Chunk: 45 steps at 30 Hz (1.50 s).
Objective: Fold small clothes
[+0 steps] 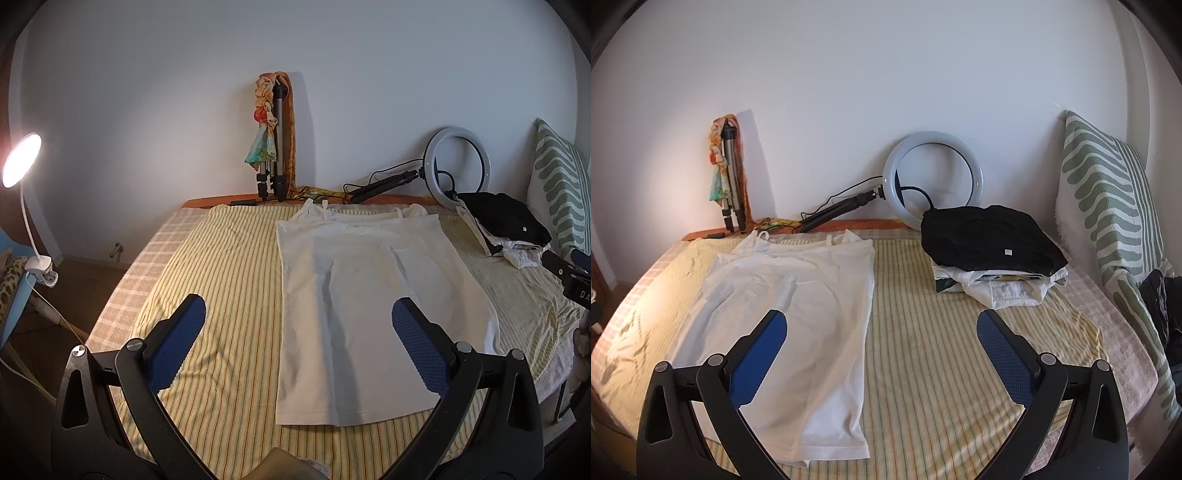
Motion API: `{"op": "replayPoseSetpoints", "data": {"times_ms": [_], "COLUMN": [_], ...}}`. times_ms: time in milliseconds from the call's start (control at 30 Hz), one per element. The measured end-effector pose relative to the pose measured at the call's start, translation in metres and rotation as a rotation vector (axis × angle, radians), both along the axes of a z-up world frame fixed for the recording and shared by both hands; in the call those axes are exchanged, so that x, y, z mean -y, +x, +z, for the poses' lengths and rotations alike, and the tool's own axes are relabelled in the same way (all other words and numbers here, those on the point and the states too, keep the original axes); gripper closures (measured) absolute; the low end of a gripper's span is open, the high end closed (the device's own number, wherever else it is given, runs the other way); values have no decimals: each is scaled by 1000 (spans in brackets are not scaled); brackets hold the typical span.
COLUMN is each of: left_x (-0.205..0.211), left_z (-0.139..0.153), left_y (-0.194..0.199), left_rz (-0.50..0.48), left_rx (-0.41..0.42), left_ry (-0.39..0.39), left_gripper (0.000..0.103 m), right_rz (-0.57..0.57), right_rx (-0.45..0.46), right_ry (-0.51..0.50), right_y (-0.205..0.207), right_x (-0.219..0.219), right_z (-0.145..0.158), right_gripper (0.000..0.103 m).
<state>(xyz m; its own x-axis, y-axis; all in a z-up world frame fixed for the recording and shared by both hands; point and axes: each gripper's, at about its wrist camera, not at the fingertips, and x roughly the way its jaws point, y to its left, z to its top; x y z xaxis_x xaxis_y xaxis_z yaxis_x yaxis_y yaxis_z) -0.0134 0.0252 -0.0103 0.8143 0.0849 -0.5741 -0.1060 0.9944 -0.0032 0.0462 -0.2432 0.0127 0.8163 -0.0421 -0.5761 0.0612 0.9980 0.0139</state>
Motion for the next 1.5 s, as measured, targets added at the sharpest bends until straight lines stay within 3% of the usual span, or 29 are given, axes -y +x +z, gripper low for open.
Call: {"op": "replayPoseSetpoints", "data": {"times_ms": [200,267,333,400,500,567,733,833,967,1033,1133,1233,1267,1367,1500], "left_x": [-16,-25,-36,-47,-59,-63,-66,-64,-53,-54,-58,-52,-50,-55,-76], "left_z": [-6,-11,-21,-36,-64,-79,-103,-113,-122,-130,-142,-144,-144,-146,-144], "left_y": [2,1,-1,-5,-7,-11,-15,-10,1,4,6,5,5,7,3], "left_rz": [1,3,15,35,36,29,21,16,21,28,40,28,6,-5,16], "left_rx": [-19,-20,-37,-70,-155,-197,-250,-281,-304,-326,-352,-329,-327,-323,-308], "left_ry": [-35,-61,-91,-134,-225,-264,-358,-403,-312,-324,-353,-296,-291,-359,-524], "left_gripper": [0,1,8,24,46,52,52,52,58,60,75,84,96,100,102], "right_rz": [35,50,71,103,174,236,366,438,507,523,546,556,560,568,551], "right_rx": [-31,-21,-10,-15,-52,-94,-127,-187,-258,-281,-333,-378,-395,-471,-543], "right_ry": [22,32,25,38,113,158,109,136,169,173,190,170,163,158,91], "right_y": [8,9,11,17,36,55,97,124,159,178,210,238,245,269,290], "right_x": [-12,-15,-21,-26,-36,-50,-103,-132,-169,-188,-218,-251,-261,-290,-316], "right_z": [-3,-1,0,1,3,5,14,13,10,9,1,-15,-21,-50,-83], "right_gripper": [1,5,14,19,36,44,44,44,44,44,44,44,44,44,44]}}
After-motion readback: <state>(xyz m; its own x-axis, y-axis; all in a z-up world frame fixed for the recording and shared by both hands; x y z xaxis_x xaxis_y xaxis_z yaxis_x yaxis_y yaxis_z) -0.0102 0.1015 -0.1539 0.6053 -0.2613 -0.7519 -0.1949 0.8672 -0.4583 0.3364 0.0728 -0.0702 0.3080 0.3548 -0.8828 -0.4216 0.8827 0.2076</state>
